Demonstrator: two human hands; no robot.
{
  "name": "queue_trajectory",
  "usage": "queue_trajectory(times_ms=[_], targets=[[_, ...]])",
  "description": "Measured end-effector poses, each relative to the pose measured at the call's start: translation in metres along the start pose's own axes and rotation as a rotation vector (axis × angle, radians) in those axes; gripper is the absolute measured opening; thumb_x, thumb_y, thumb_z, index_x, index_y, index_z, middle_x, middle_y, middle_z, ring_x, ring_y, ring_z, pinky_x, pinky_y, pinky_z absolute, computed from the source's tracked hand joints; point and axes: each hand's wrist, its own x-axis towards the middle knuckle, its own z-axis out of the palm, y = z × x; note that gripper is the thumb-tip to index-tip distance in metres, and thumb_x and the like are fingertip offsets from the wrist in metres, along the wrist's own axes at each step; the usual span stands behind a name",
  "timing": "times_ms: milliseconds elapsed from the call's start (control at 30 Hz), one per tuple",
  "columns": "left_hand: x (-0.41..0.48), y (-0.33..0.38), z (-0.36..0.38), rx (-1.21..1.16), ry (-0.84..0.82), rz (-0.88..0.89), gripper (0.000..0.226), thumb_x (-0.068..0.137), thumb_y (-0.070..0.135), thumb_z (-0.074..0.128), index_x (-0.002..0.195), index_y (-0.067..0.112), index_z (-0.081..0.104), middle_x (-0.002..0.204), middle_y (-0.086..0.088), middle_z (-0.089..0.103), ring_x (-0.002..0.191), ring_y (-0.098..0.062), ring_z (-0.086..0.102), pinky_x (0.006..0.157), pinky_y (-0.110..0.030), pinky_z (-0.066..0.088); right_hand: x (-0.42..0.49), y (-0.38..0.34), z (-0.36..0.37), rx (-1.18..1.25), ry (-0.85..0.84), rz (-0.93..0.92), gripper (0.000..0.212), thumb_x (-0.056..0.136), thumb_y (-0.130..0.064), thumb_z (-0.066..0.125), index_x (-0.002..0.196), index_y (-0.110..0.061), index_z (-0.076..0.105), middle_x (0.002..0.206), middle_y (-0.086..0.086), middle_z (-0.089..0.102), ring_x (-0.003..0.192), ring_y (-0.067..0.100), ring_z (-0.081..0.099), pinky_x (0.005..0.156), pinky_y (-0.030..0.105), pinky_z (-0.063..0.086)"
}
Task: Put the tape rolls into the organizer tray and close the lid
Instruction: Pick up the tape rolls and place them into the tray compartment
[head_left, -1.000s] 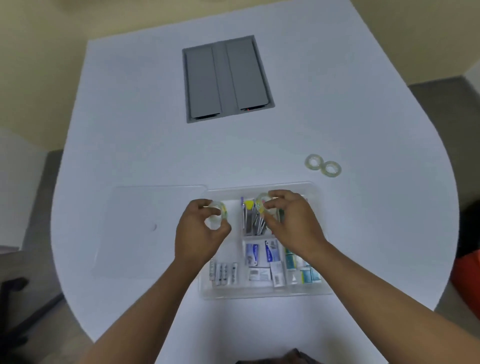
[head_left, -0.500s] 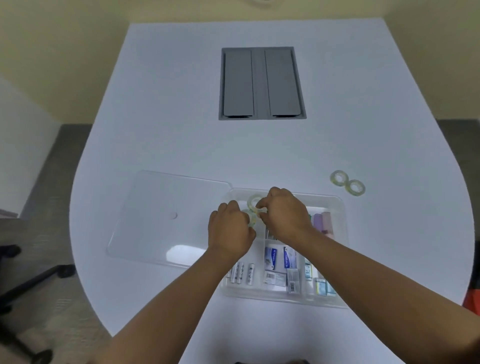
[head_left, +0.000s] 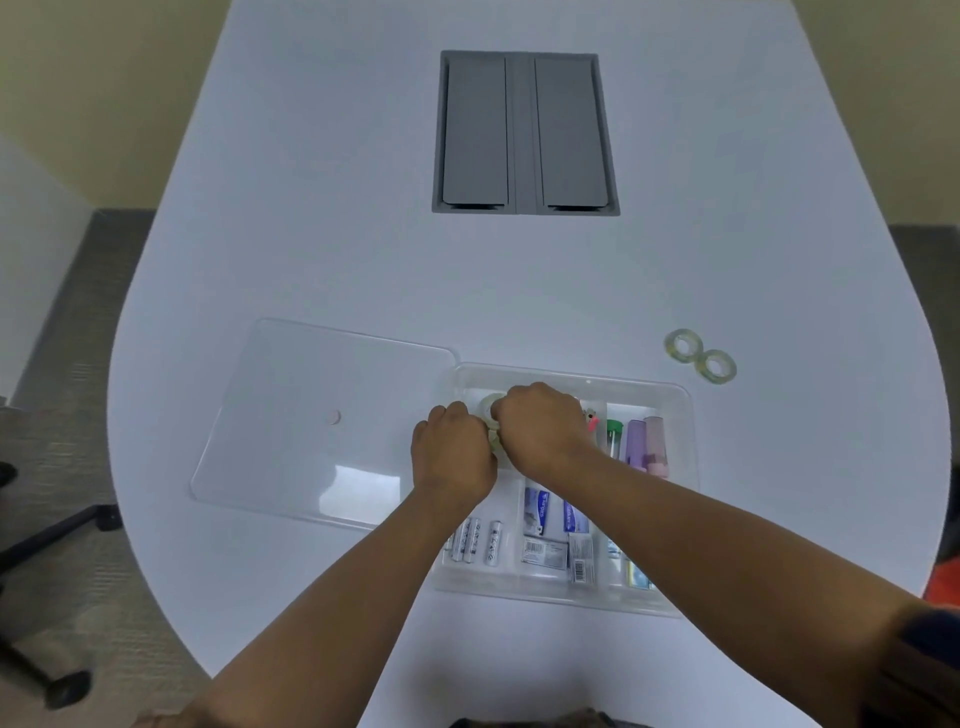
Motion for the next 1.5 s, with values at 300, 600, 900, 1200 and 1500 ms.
queue_trajectory(times_ms=[300, 600, 900, 1200, 1500], targets=[[-0.004, -0.01, 0.0, -0.153, 0.08, 0.007, 0.039, 0.074, -0.006, 0.054, 0.098, 0.02, 0.07, 0.1, -0.004, 0.059, 0.096, -0.025, 0.053, 0.074, -0.026, 0.027, 0.003, 0.006, 0.011, 0.129, 0.056, 0.062, 0.022, 0.079, -0.018, 0.058, 0.098, -0.018, 0.068, 0.092, 0.003, 0.064, 0.086, 0.026, 0.06, 0.064, 0.034, 0.05], [0.0, -0.004, -0.009, -0.305, 0.286, 0.025, 0.02, 0.085, 0.022, 0.062, 0.103, 0.017, 0.067, 0.095, -0.004, 0.062, 0.091, -0.024, 0.057, 0.079, -0.036, 0.047, -0.013, 0.054, -0.01, 0.435, 0.231, 0.238, 0.019, 0.081, -0.027, 0.056, 0.094, -0.026, 0.069, 0.088, -0.005, 0.069, 0.083, 0.021, 0.063, 0.069, 0.032, 0.051], [0.048, 0.078, -0.038, -0.381, 0.331, 0.315, 0.023, 0.085, 0.025, 0.064, 0.107, 0.017, 0.067, 0.092, -0.001, 0.061, 0.09, -0.02, 0.057, 0.076, -0.032, 0.045, -0.034, 0.147, -0.015, 0.621, 0.395, 0.489, 0.016, 0.082, -0.029, 0.061, 0.096, -0.026, 0.068, 0.085, -0.011, 0.069, 0.074, 0.01, 0.062, 0.068, 0.032, 0.055], [0.119, 0.165, -0.021, -0.162, -0.021, 0.493, 0.047, 0.087, 0.042, 0.061, 0.128, 0.019, 0.056, 0.122, -0.003, 0.059, 0.114, -0.024, 0.054, 0.09, -0.037, 0.046, -0.044, 0.234, 0.017, 0.604, 0.395, 0.698, 0.037, 0.078, -0.025, 0.068, 0.114, -0.019, 0.062, 0.116, 0.006, 0.06, 0.101, 0.026, 0.059, 0.079, 0.037, 0.052], [0.171, 0.231, 0.01, 0.039, -0.176, 0.589, 0.059, 0.081, 0.035, 0.072, 0.132, 0.017, 0.048, 0.129, -0.008, 0.054, 0.117, -0.03, 0.055, 0.091, -0.041, 0.048, -0.036, 0.266, 0.044, 0.469, 0.277, 0.628, 0.058, 0.08, -0.029, 0.07, 0.134, -0.026, 0.051, 0.141, 0.006, 0.047, 0.121, 0.03, 0.047, 0.09, 0.044, 0.049]])
